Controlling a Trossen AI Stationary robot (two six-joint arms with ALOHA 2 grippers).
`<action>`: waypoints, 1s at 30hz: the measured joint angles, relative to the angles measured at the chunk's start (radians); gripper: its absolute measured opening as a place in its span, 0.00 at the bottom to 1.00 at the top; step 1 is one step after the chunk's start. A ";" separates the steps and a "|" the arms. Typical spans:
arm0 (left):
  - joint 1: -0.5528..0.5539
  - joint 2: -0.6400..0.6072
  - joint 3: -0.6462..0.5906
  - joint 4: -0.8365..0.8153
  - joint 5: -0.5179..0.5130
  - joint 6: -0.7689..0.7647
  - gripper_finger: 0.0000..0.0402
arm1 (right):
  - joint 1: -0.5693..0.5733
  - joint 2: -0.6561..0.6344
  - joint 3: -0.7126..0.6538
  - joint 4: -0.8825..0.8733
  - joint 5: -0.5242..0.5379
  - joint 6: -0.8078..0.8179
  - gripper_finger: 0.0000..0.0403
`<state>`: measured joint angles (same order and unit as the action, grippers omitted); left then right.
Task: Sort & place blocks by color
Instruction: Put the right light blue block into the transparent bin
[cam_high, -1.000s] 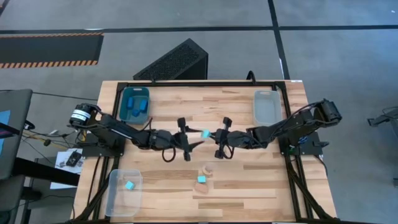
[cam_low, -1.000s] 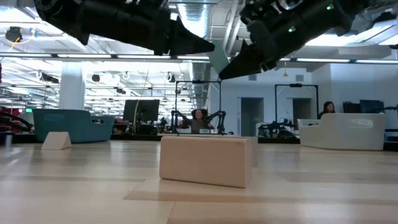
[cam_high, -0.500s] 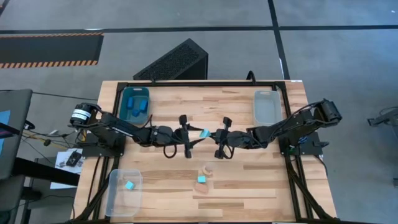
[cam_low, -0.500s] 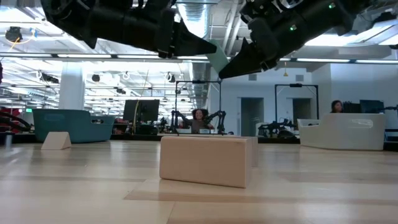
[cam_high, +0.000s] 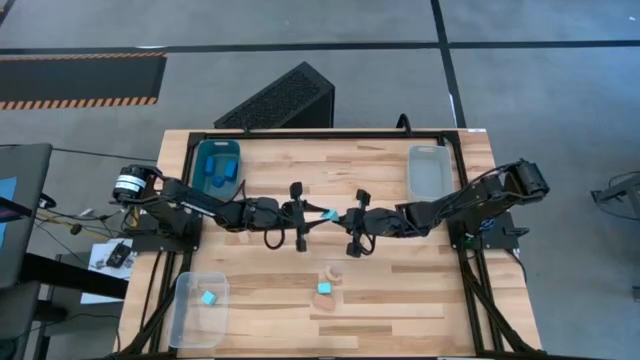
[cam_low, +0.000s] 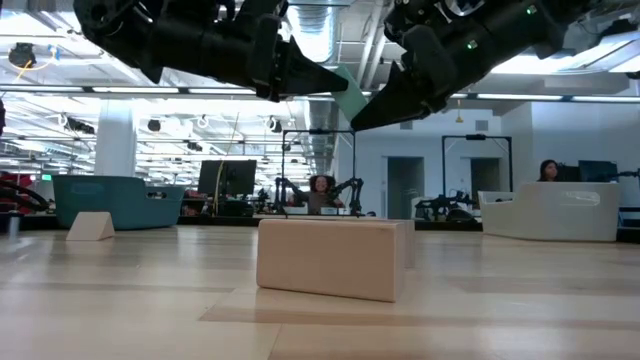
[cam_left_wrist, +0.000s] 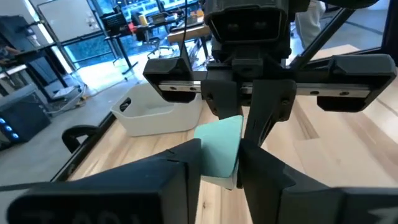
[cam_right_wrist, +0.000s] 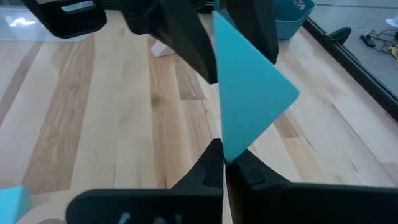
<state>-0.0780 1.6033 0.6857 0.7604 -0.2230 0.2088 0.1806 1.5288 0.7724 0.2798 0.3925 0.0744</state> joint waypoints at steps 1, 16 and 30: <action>0.000 0.000 0.000 0.000 0.000 0.000 0.18 | 0.000 0.000 0.000 0.000 -0.002 0.000 0.04; -0.003 0.000 0.000 -0.017 -0.017 -0.033 0.11 | -0.033 0.000 0.003 -0.021 -0.057 -0.021 0.05; -0.060 -0.013 0.000 -0.014 -0.171 -0.052 0.11 | -0.046 0.000 0.008 0.003 -0.057 -0.054 0.14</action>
<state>-0.1384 1.5901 0.6853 0.7462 -0.3935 0.1570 0.1345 1.5284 0.7807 0.2825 0.3355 0.0208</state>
